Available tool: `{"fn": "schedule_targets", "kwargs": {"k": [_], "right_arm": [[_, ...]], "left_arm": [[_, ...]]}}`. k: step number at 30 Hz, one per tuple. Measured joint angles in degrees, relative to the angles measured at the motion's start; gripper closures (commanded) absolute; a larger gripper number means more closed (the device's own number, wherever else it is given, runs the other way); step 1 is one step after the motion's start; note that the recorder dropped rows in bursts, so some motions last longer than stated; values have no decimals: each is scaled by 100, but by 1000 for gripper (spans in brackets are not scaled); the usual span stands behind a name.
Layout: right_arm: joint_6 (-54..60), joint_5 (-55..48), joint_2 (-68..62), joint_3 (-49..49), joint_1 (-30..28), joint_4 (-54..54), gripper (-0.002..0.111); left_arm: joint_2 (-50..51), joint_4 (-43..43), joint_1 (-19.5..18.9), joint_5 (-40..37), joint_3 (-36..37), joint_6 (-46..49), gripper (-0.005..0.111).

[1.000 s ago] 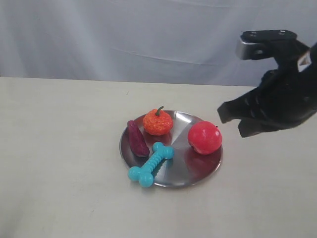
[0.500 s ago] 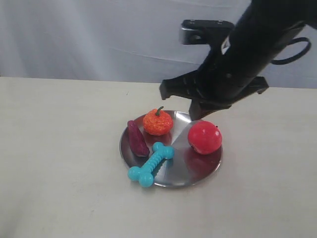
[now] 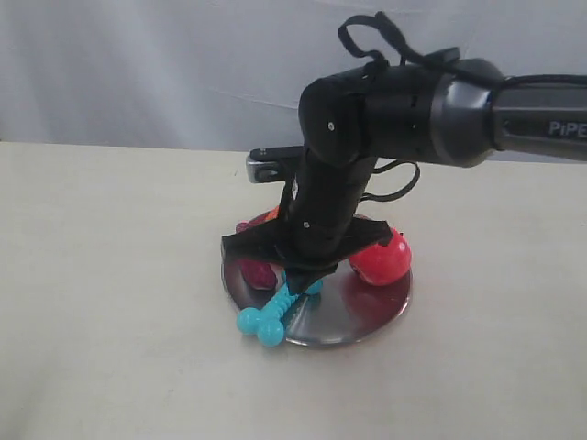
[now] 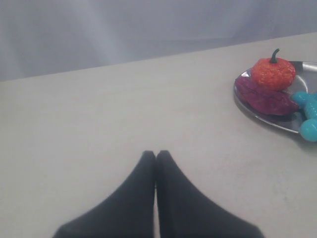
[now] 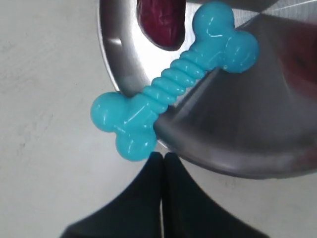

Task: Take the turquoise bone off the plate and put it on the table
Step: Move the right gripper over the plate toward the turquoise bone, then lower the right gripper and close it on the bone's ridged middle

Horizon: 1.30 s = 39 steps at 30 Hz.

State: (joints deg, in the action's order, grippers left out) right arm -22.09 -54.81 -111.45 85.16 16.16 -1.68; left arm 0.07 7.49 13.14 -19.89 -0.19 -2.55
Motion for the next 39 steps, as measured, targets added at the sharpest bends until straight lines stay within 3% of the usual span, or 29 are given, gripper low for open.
{"fn": "schedule_targets", "kwargs": {"k": [8, 9, 10, 15, 16, 24, 39], "right_arm": [[-283, 667, -145, 19, 0, 0, 108], [-233, 667, -145, 19, 0, 0, 104], [-113, 667, -145, 28, 0, 0, 95], [-80, 784, -145, 28, 0, 0, 17], [-301, 830, -145, 28, 0, -13, 13], [-1334, 863, -314, 28, 0, -189, 13], [-1672, 1230, -836, 28, 0, 91, 13]], "left_arm": [[0, 0, 0, 0, 0, 0, 107], [0, 0, 0, 0, 0, 0, 107], [0, 0, 0, 0, 0, 0, 107], [0, 0, 0, 0, 0, 0, 107], [0, 0, 0, 0, 0, 0, 107], [0, 0, 0, 0, 0, 0, 107], [0, 0, 0, 0, 0, 0, 107]]}}
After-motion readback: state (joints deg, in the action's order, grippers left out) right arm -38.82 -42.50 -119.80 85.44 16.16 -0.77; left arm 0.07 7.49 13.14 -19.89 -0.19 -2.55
